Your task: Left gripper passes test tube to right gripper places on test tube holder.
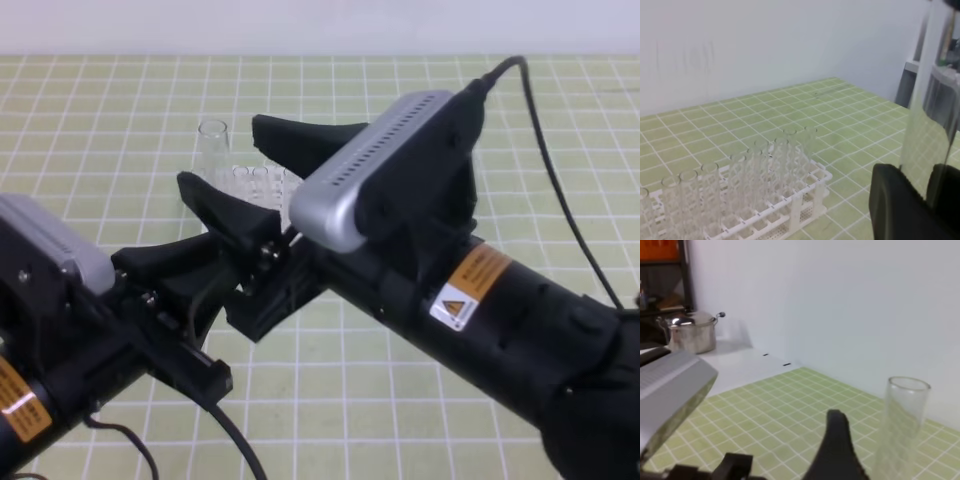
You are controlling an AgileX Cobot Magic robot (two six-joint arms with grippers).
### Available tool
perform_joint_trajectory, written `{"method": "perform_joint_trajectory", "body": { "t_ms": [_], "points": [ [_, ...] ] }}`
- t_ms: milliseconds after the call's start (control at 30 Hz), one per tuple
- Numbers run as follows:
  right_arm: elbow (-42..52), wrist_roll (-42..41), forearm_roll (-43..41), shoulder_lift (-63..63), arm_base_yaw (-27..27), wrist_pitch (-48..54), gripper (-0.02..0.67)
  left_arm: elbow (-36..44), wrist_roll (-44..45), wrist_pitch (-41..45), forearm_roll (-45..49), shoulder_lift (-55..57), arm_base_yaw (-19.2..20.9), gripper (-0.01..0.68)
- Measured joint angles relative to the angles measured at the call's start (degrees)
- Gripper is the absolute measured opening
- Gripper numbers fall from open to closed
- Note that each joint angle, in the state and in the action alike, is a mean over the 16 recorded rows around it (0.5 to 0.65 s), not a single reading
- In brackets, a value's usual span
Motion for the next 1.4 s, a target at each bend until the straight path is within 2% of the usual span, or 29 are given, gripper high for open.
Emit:
{"method": "perform_joint_trajectory", "body": {
  "t_ms": [533, 867, 1400],
  "points": [
    [-1.33, 0.05, 1.97, 2.86, -0.94, -1.81, 0.047, 0.0, -1.24, -2.14, 2.46, -0.02, 0.0, 0.002],
    [-1.38, 0.05, 1.8, 4.56, -1.19, -2.91, 0.046, 0.01, -5.29, -3.25, 7.19, -0.04, 0.0, 0.0],
    [-1.65, 0.94, 1.41, 5.43, -1.28, -2.29, 0.026, 0.0, -8.25, -1.48, 11.74, 0.02, 0.0, 0.002]
  ]
}}
